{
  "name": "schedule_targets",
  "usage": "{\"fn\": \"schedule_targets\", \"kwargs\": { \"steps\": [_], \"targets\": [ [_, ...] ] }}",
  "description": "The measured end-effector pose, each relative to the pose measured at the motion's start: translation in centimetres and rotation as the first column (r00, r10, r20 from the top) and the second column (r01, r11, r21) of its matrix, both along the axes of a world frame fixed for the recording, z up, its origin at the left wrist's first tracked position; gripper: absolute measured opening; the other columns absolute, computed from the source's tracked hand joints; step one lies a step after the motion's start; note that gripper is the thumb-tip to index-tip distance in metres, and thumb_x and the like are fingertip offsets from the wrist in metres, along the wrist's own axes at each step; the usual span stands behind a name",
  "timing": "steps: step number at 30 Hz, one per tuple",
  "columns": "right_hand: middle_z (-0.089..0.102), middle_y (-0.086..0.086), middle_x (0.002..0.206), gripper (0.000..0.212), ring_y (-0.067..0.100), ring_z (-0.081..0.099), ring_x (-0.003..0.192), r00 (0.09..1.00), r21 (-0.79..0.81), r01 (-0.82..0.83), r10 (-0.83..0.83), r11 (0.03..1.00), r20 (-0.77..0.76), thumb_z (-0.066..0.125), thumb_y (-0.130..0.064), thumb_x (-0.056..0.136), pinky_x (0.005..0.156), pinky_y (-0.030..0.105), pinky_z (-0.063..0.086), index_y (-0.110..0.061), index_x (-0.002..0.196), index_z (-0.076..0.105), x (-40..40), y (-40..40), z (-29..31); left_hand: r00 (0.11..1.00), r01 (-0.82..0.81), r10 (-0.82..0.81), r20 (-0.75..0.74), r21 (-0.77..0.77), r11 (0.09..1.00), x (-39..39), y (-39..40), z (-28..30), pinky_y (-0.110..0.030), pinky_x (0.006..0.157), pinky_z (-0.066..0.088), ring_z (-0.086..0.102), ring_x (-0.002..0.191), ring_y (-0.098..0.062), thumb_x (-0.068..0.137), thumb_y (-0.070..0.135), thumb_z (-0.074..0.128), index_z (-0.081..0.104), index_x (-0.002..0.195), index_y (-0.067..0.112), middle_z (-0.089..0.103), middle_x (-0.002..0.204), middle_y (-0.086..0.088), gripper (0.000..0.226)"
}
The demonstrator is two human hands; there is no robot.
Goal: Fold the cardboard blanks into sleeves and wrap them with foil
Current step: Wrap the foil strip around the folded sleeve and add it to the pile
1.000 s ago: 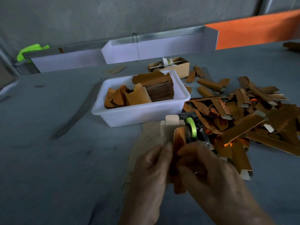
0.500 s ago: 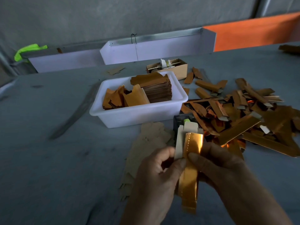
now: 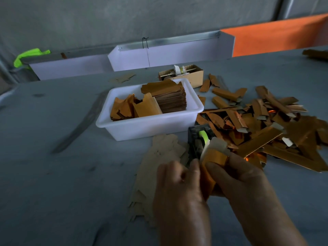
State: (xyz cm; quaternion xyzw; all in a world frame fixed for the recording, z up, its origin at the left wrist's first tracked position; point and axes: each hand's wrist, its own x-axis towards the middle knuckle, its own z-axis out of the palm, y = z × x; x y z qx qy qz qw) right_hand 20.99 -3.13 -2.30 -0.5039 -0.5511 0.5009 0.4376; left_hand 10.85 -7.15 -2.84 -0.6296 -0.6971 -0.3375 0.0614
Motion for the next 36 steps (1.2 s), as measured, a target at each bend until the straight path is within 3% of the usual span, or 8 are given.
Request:
{"fn": "schedule_targets", "kwargs": {
  "steps": [5, 10, 12, 16, 20, 23, 26, 36],
  "targets": [
    [0.069, 0.003, 0.068, 0.01, 0.009, 0.067, 0.063, 0.989, -0.096, -0.006, -0.008, 0.995, -0.147, 0.063, -0.022, 0.081, 0.049, 0.014, 0.05, -0.016, 0.077, 0.07, 0.2, -0.1, 0.5, 0.988, 0.005, -0.06, -0.145, -0.355, 0.935, 1.4, 0.4, 0.1, -0.021, 0.049, 0.045, 0.053, 0.073, -0.018, 0.077, 0.02, 0.035, 0.077, 0.093, 0.013, 0.06, 0.07, 0.001, 0.046],
    [0.065, 0.004, 0.064, 0.032, 0.016, 0.066, 0.065, 0.998, -0.068, 0.031, -0.034, 0.997, -0.047, 0.066, -0.049, 0.062, 0.06, 0.03, 0.055, -0.018, 0.07, 0.066, 0.5, 0.0, 0.4, 0.997, 0.05, -0.06, -0.046, -0.202, 0.978, 2.3, -0.4, 0.3, -0.015, 0.041, 0.043, 0.054, 0.075, -0.013, 0.045, 0.024, 0.085, 0.077, 0.088, 0.026, 0.06, 0.073, 0.004, 0.043],
    [0.067, 0.006, 0.071, 0.025, 0.024, 0.066, 0.076, 0.998, -0.097, 0.033, -0.037, 0.995, -0.041, 0.067, -0.04, 0.066, 0.076, 0.043, 0.055, -0.017, 0.074, 0.066, 0.9, 0.3, 0.5, 0.98, 0.157, -0.136, 0.145, -0.145, 0.977, 2.2, -0.7, -0.1, -0.016, 0.055, 0.053, 0.056, 0.083, -0.01, 0.054, 0.008, 0.078, 0.071, 0.094, 0.034, 0.06, 0.087, 0.006, 0.049],
    [0.067, 0.01, 0.074, 0.023, 0.026, 0.065, 0.084, 0.988, -0.141, -0.03, 0.008, 0.99, -0.154, 0.061, -0.04, 0.065, 0.081, 0.039, 0.051, -0.018, 0.069, 0.067, 1.1, 0.1, 1.3, 0.676, 0.159, 0.029, 0.737, -0.184, 0.97, 0.3, -0.3, 0.5, -0.031, 0.06, 0.058, 0.066, 0.069, -0.007, 0.084, 0.011, 0.067, 0.067, 0.082, 0.036, 0.069, 0.078, 0.008, 0.026],
    [0.069, 0.006, 0.077, 0.038, 0.019, 0.065, 0.084, 0.996, -0.097, -0.086, 0.082, 0.992, -0.046, 0.049, -0.051, 0.069, 0.087, 0.04, 0.048, -0.019, 0.07, 0.069, 1.2, 0.0, 1.7, 0.332, 0.452, 0.091, 0.939, -0.243, 0.858, -1.4, -0.2, 1.3, -0.024, 0.053, 0.05, 0.066, 0.057, -0.013, 0.084, 0.019, 0.07, 0.072, 0.069, 0.031, 0.069, 0.063, 0.0, 0.019],
    [0.071, 0.0, 0.08, 0.037, 0.012, 0.067, 0.078, 0.999, -0.111, -0.022, 0.017, 0.994, -0.049, 0.042, -0.052, 0.076, 0.072, 0.03, 0.048, -0.029, 0.075, 0.071, 2.4, 0.5, 2.3, 0.314, 0.377, 0.081, 0.946, -0.202, 0.904, -1.5, 0.0, 0.9, -0.017, 0.041, 0.038, 0.052, 0.043, -0.007, 0.08, 0.022, 0.074, 0.072, 0.064, 0.028, 0.059, 0.05, 0.002, 0.017],
    [0.067, 0.012, 0.083, 0.026, 0.03, 0.062, 0.084, 0.989, -0.089, 0.144, -0.142, 0.986, 0.033, 0.052, -0.037, 0.085, 0.073, 0.048, 0.051, -0.021, 0.072, 0.069, 4.6, 1.6, 2.3, 0.316, 0.17, 0.108, 0.943, -0.168, 0.971, -1.8, 0.3, -0.1, -0.019, 0.041, 0.033, 0.044, 0.044, -0.01, 0.084, 0.013, 0.067, 0.069, 0.063, 0.019, 0.052, 0.048, 0.001, 0.022],
    [0.066, -0.003, 0.073, 0.011, 0.016, 0.061, 0.076, 0.981, -0.087, 0.017, 0.0, 0.996, 0.195, 0.062, -0.026, 0.084, 0.069, 0.03, 0.049, -0.025, 0.076, 0.069, 3.3, 2.4, -1.1, 0.19, 0.148, 0.168, 0.967, -0.198, 0.969, -0.2, 0.6, -1.0, -0.014, 0.033, 0.028, 0.039, 0.033, -0.006, 0.091, 0.011, 0.059, 0.06, 0.073, 0.004, 0.046, 0.045, 0.0, 0.02]
  ]
}}
